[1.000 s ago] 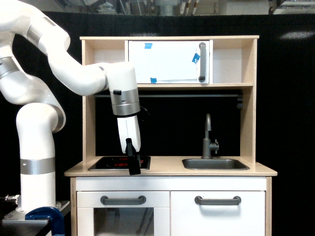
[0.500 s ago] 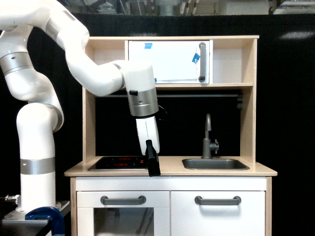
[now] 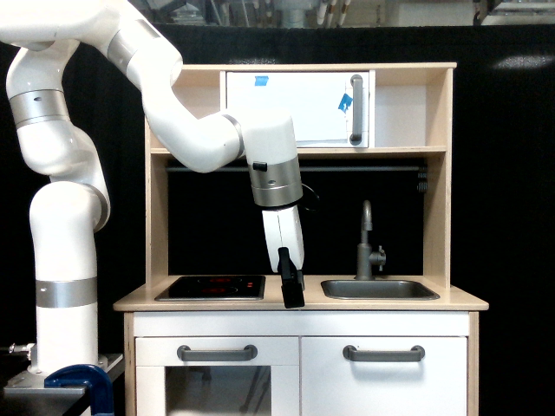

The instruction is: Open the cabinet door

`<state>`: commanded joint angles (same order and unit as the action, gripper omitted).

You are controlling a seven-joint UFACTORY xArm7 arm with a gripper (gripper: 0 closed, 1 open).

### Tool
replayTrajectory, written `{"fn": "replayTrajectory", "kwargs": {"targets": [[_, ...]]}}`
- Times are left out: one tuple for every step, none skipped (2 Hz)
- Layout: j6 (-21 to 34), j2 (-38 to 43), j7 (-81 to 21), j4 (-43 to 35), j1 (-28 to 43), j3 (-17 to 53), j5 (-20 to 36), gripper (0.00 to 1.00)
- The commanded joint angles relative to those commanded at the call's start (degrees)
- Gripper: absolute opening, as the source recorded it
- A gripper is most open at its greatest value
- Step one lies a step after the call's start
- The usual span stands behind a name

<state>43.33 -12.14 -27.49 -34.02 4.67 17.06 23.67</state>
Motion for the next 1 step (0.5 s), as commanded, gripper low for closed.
{"fn": "replayTrajectory", "kwargs": {"targets": [[-0.6,7.4,-3.5,-5.4,1.3,0.4,5.1,1.0]]}}
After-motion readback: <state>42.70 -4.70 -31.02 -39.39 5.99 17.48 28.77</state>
